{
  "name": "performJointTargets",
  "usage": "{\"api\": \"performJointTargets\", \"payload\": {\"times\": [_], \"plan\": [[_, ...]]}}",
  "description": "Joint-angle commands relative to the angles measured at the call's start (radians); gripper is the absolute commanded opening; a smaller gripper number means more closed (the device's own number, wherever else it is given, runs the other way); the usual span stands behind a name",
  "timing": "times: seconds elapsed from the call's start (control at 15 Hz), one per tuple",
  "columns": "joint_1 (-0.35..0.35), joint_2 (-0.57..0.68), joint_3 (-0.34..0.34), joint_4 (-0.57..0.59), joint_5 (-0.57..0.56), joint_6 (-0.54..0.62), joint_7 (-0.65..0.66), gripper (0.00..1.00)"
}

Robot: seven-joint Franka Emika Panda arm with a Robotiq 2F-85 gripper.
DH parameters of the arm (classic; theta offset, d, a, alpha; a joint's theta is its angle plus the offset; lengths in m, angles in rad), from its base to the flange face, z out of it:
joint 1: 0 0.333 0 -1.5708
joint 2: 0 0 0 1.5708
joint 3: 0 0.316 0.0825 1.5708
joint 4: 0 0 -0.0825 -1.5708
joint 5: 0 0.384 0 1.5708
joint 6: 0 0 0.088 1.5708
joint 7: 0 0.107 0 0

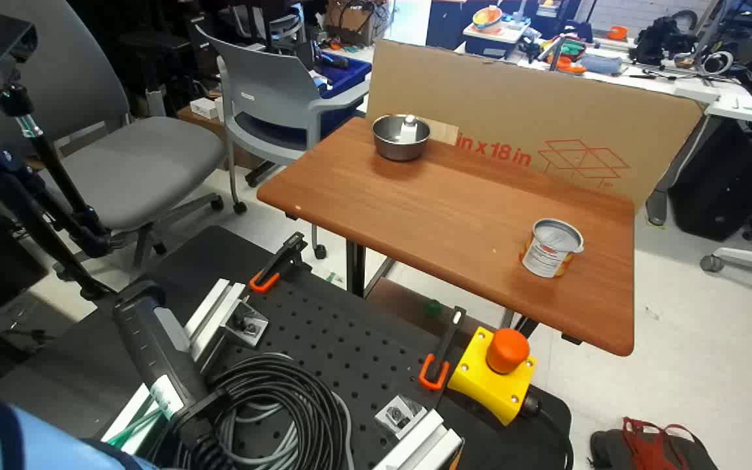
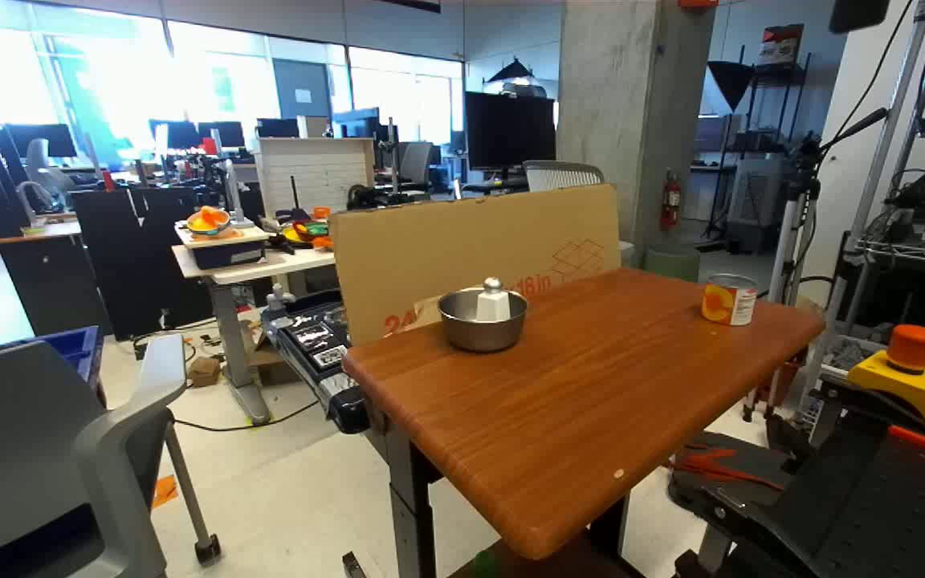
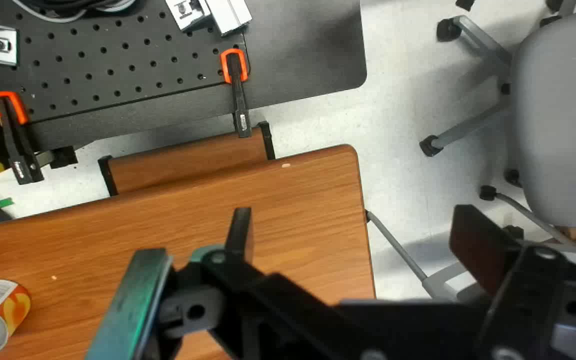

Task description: Move the can backward

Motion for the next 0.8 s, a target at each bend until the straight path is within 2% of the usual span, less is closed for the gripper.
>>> {"api": "performJointTargets", "payload": {"times": [0.0, 0.73], "plan": [[-0.004, 0.000, 0.003, 0.002, 0.001, -0.003, -0.001, 1.00], [-0.004, 0.019, -0.001, 0.001, -0.001, -0.001, -0.016, 1.00]]}}
